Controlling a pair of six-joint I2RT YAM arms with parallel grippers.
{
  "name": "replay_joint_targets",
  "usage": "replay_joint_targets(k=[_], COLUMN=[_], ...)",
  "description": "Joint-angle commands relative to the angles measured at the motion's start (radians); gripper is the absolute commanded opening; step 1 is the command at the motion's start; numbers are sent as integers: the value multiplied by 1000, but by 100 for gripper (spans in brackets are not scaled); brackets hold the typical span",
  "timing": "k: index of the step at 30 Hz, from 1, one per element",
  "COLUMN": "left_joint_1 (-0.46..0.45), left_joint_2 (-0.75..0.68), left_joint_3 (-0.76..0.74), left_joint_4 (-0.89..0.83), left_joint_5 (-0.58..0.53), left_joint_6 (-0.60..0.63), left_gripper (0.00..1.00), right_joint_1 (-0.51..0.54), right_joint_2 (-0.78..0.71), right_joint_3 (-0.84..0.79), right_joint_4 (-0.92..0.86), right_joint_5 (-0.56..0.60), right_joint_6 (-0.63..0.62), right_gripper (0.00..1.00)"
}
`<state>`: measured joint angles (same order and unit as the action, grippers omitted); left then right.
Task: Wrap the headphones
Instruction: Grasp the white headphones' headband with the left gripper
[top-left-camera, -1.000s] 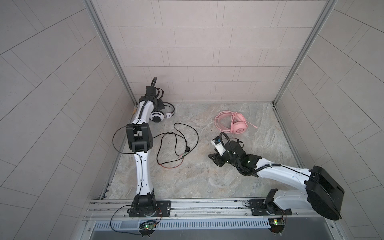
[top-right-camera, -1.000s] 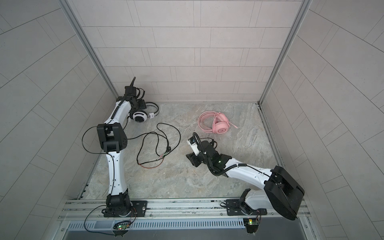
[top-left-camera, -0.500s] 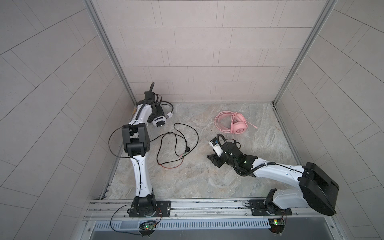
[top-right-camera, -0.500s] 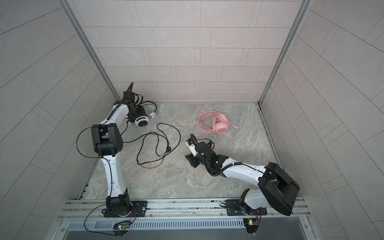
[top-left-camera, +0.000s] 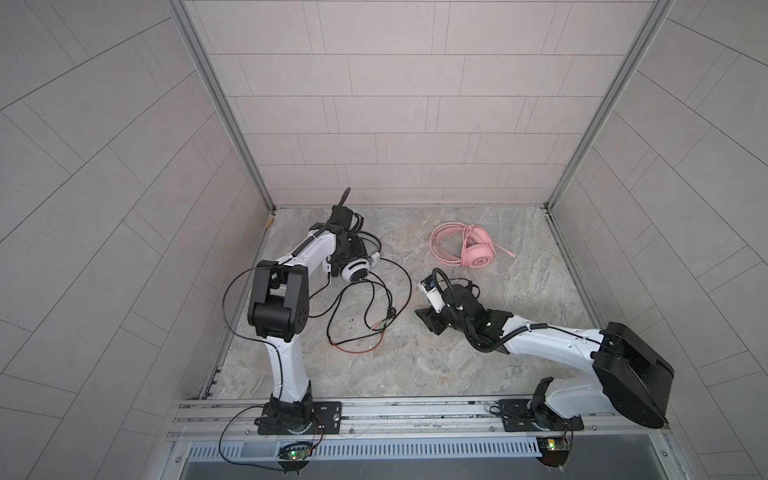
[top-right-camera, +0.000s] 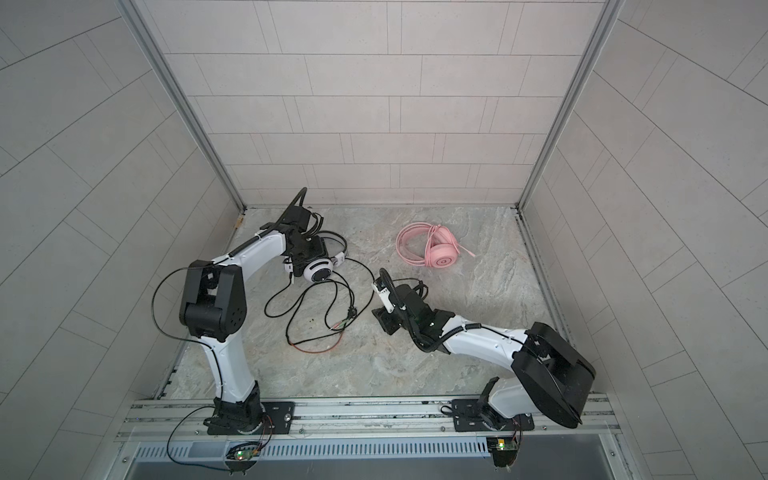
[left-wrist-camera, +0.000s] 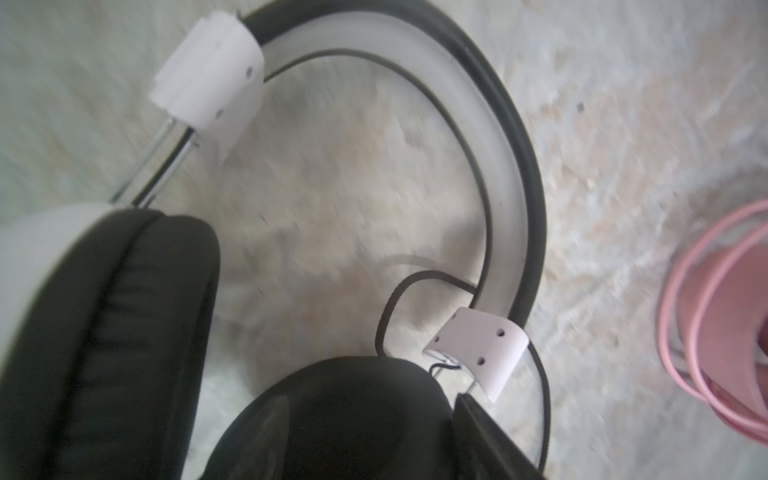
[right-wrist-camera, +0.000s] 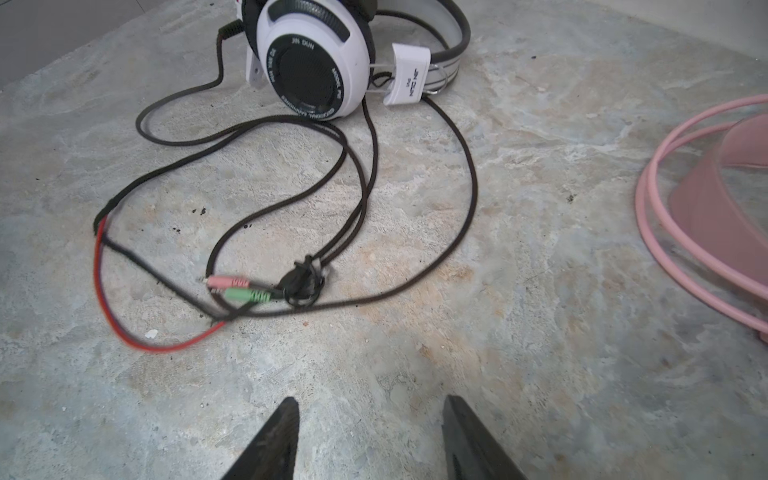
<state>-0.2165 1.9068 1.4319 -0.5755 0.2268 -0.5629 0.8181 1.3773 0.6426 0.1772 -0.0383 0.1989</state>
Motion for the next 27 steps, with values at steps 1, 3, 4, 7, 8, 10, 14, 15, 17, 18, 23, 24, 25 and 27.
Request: replay_joint_targets(k=[1,3,4,7,8,10,14,15,17,18,23,24,25,27], left_joint_1=[-62,-69,-64,-30,-23,-17,-15,-14,-13,-12,-11,-3,4,5], left_joint_2=[-79,-116,-129,-150,-152,-154,-77,-25,94,162,514,554,573,593], left_joint_3=[-71,-56,-28,71,101,165,251,308,452,551,1043,1075,1070,1051], left_joint_4=[4,-58,-116,-250,-278,-302,-284,-323,-424,-487,-771,-766,-745,-718], left_joint_5=[73,24,-50,-191,-216,-264,-263,-257,-271,-269,-184,-165,-137,-115], left_joint_6=[-81,-29,24,140,167,235,421,468,520,544,689,688,673,670], left_gripper=[68,68,69,70,70,71,75,75,76,76,75,74,74,74], right_joint_1=[6,4,4,4,4,4,3,3,3,2,3,3,3,3], right_joint_2=[14,19,22,29,32,39,42,40,37,36,40,42,43,45], right_joint_3=[6,8,8,9,11,15,20,19,19,18,21,22,22,24], right_joint_4=[2,-2,-2,1,3,-1,-5,-6,-7,-8,-8,-8,-8,-8], right_joint_5=[43,56,59,55,54,58,60,61,63,63,54,52,51,48], right_joint_6=[-9,-3,0,5,5,5,4,4,6,6,11,12,14,13], right_gripper=[57,57,57,57,57,57,57,57,57,57,57,57,57,57])
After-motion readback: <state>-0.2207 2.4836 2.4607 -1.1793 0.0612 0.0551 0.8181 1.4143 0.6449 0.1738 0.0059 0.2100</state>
